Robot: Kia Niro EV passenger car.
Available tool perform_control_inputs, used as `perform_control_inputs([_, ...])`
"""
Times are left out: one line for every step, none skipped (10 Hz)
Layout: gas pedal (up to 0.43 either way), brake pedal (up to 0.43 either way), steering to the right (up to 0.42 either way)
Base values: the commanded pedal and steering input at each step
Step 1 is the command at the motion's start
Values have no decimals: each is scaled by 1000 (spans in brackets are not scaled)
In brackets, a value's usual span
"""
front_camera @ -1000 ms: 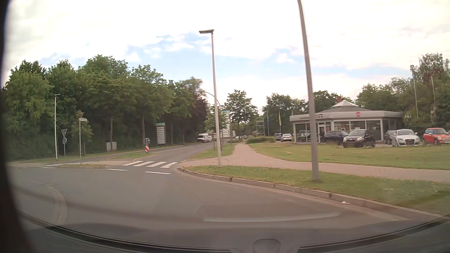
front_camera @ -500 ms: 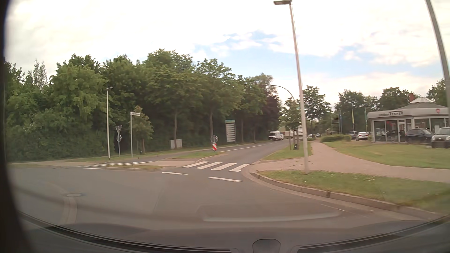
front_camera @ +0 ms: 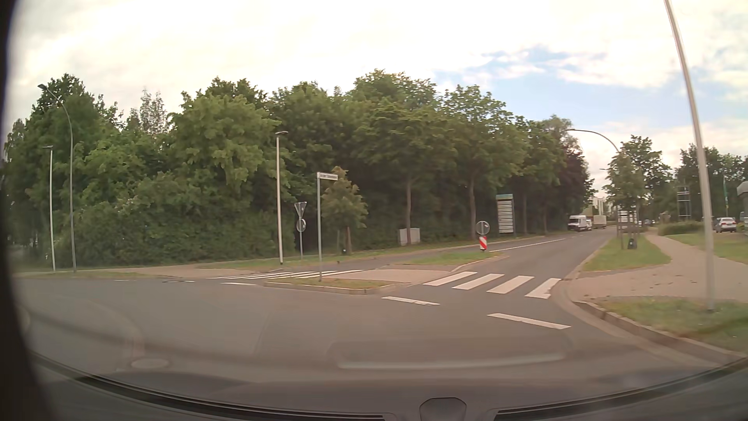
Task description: Follow the waypoints while adhering to traffic rules and regulations
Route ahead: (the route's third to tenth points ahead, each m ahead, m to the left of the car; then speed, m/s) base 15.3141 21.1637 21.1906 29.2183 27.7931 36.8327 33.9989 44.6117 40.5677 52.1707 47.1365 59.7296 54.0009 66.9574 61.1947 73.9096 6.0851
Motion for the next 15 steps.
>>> perform_control_inputs([169, 6, -320])
perform_control_inputs([169, 6, -318])
perform_control_inputs([169, 6, -319])
perform_control_inputs([169, 6, -320])
perform_control_inputs([169, 6, -320])
perform_control_inputs([169, 6, -321])
perform_control_inputs([169, 6, -321])
perform_control_inputs([169, 6, -321])
perform_control_inputs([169, 6, -321])
perform_control_inputs([157, 6, -321])
perform_control_inputs([157, 6, -320])
perform_control_inputs([157, 6, -321])
perform_control_inputs([157, 6, -320])
perform_control_inputs([157, 6, -321])
perform_control_inputs([157, 6, -321])
